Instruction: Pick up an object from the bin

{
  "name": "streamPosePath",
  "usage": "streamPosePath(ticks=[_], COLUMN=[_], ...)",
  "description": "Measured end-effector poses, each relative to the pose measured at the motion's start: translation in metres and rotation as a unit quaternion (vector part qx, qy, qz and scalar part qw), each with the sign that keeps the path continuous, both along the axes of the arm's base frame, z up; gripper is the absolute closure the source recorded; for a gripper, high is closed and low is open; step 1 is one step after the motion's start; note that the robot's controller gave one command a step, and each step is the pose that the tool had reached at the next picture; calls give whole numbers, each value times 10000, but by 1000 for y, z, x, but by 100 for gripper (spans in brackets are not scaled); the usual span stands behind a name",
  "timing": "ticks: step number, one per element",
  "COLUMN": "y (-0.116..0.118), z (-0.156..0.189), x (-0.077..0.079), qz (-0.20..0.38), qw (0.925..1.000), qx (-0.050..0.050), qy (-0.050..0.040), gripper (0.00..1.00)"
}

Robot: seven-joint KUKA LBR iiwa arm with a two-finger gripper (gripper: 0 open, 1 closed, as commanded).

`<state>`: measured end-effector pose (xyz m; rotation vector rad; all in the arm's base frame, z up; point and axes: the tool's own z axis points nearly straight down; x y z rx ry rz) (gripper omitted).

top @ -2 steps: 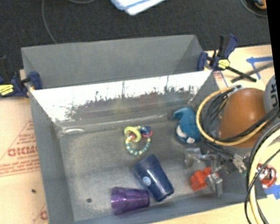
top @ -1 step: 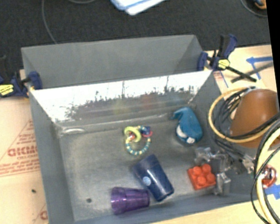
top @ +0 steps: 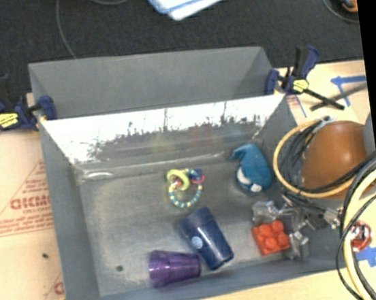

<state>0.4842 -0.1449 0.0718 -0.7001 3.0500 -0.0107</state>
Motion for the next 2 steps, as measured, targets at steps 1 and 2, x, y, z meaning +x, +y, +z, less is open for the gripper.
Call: streamPosePath(ticks=[1,2], y=[16,16], z=[0,0], x=[1,1], qz=[-662,-653], qw=[9978,9979], qx=[32,31], qy=[-13,-13], gripper=[100,100])
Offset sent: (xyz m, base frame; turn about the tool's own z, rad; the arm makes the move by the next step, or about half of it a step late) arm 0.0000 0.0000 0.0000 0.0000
